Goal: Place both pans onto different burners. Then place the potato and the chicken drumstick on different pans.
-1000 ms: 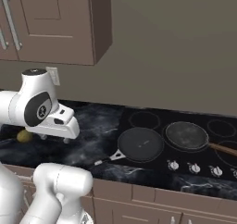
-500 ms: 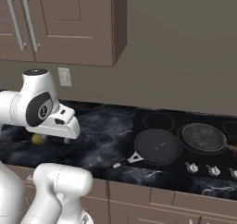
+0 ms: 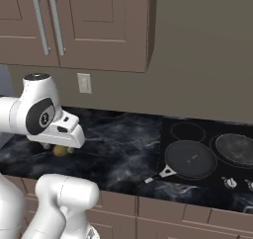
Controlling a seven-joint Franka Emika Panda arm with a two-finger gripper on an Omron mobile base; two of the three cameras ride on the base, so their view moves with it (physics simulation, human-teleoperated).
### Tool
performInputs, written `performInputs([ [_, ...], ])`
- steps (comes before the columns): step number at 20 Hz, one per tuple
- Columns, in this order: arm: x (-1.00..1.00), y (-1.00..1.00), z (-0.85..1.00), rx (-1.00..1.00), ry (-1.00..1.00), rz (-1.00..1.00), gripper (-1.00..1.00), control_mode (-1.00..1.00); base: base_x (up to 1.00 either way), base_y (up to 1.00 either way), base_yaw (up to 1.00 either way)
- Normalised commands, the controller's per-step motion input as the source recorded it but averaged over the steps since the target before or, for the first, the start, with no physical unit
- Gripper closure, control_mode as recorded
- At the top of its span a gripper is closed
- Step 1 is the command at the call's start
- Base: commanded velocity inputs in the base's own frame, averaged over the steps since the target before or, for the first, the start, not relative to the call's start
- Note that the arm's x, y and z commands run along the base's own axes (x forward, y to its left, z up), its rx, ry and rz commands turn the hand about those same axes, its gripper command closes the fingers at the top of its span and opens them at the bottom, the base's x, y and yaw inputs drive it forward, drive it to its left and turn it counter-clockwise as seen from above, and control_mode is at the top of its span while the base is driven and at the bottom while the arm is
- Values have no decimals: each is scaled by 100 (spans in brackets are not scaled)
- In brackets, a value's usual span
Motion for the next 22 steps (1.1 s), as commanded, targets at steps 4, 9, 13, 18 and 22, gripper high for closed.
performInputs([
  [4,5,22,-10,0,0,1,-100,-100,1,6,0],
  [9,21,39,-21,0,0,2,-100,-100,0,0,0],
  [13,34,36,-17,1,0,2,-100,-100,0,0,0],
  [18,48,22,-6,3,0,1,-100,-100,0,0,0],
  [22,52,24,-15,2,0,0,-100,-100,0,0,0],
])
